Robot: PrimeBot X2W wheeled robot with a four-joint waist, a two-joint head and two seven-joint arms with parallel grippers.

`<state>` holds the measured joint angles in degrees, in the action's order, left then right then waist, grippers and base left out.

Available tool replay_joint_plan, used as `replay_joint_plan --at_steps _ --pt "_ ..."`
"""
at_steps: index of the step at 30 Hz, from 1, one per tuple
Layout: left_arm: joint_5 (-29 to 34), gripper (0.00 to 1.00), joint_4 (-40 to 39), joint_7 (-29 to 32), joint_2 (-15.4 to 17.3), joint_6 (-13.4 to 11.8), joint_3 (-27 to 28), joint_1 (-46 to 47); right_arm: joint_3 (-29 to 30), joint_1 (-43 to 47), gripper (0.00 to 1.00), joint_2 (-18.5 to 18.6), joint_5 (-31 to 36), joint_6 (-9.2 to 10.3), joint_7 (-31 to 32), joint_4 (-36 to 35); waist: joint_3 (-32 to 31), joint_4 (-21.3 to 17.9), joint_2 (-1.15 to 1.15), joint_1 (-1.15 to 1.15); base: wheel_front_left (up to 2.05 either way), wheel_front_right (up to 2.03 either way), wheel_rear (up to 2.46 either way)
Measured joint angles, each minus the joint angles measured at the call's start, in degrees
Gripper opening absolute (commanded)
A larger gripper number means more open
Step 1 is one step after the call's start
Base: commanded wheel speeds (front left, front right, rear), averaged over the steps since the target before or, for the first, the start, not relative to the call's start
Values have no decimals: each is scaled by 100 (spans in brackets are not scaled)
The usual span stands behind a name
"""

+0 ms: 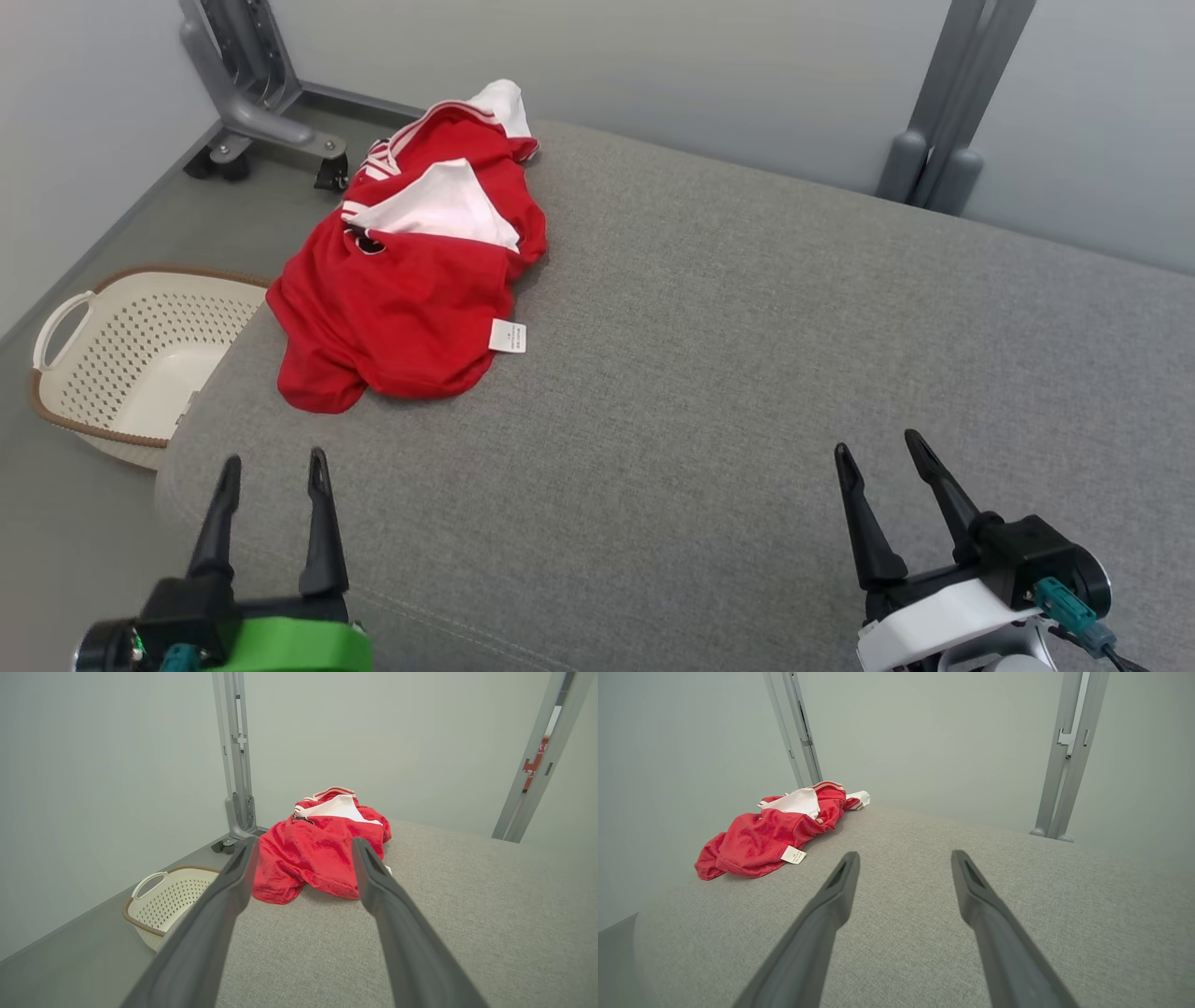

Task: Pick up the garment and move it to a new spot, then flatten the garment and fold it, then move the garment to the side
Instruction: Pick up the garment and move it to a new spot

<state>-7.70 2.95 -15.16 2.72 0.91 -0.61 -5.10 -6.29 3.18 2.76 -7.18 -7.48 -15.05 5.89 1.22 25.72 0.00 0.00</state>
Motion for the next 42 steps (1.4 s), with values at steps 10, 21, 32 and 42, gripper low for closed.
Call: replay_joint_plan --at_steps 10,21,32,42 --pt "131 100 372 -2 249 191 458 2282 142 -408 100 144 458 0 0 -54 1050 -227 0 0 0 0 0" --pt "-214 100 3211 1566 1145 579 270 5474 236 -754 100 549 588 -1 0 -232 1962 -417 0 0 0 0 0" --pt "-980 100 5236 2276 1594 649 -352 6616 500 -895 100 647 649 -1 -2 -601 2800 -701 0 0 0 0 0" --pt "-1386 100 6040 1831 1758 662 -838 6818 653 -936 100 586 688 -9 -53 -940 3354 -1013 0 0 0 0 0"
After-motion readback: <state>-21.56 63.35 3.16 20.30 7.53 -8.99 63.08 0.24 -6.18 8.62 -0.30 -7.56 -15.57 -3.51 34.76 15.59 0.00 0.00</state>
